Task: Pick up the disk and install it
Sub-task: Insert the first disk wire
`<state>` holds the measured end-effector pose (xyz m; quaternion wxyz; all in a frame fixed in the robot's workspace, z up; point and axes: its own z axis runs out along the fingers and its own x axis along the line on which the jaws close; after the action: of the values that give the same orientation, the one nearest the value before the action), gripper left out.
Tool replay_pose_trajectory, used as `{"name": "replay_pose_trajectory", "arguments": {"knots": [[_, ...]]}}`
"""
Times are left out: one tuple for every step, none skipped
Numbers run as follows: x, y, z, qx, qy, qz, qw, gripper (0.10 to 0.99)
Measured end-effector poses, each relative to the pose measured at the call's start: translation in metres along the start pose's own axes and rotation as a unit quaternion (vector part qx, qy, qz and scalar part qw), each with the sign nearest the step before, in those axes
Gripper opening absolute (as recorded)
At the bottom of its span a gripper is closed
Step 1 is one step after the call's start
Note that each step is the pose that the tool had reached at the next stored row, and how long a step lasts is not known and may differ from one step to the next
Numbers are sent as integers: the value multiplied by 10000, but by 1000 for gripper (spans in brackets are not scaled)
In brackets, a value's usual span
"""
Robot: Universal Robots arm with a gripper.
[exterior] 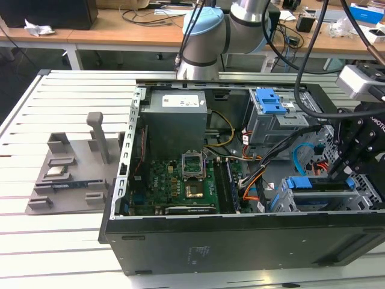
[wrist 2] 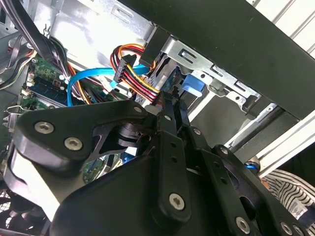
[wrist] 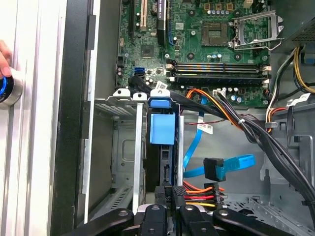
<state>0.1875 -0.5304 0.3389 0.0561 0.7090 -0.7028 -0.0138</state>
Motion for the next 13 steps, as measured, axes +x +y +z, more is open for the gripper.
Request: {"name": "replay_pose_trajectory", "arguments": {"knots": [[0,0,-1,0,-4,14,10000,169],[1,1,-5,-3,-8,60,10000,169],[1,3,-17,-5,-13,89,10000,169],[2,3,-26,-5,-12,92,10000,169],[2,3,-31,-5,-11,92,10000,169],[2,3,-33,-5,-11,92,10000,169],[2,3,-32,-6,-14,92,10000,169],[2,1,-29,-6,-18,92,10000,169],[2,-2,-24,-7,-21,91,10000,169],[2,-6,-20,-7,-22,91,10000,169],[1,-9,-12,-9,-26,90,10000,169],[1,-9,-8,-9,-25,91,10000,169],[1,-10,-3,-10,-27,91,10000,169]]}}
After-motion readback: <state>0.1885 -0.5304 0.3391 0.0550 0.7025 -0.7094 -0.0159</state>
